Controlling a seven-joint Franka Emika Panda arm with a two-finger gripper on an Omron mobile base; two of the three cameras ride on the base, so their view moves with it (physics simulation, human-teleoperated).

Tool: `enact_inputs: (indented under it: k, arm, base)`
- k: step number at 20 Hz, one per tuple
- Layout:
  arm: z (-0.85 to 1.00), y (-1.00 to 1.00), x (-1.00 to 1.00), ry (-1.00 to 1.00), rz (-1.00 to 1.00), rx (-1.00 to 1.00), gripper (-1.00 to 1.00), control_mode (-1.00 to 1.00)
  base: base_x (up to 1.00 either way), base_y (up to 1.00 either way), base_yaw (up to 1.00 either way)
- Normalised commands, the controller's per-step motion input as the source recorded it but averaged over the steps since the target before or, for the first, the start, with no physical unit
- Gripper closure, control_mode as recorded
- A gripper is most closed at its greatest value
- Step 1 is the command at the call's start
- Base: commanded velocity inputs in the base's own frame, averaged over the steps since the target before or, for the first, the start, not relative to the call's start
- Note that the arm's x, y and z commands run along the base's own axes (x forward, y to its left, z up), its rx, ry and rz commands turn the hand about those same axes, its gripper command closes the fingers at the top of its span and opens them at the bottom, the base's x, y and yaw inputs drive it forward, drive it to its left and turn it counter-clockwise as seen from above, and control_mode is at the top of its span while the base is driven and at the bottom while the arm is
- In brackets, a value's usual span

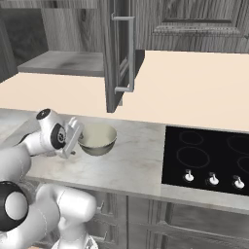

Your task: Open the cabinet. Pick the bowls from the counter and place them in the cabinet. Then close the cabinet.

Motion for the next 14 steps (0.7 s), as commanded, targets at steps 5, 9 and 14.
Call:
enact_inputs:
  k: [5, 9, 14]
  arm:
    - [-0.17, 0.0, 0.18, 0.07, 0.0, 0.0, -1.0, -1.0]
    - [-0.27, -0.01, 0.18, 0.01, 0.0, 0.0, -1.0, -1.0]
    - [-0.26, -0.02, 0.22, 0.0, 0.0, 0.0, -1.0, -1.0]
  base:
    - [0.0, 0.0, 0.0]
    - [0.0, 0.0, 0.0]
    - [0.0, 0.0, 0.0]
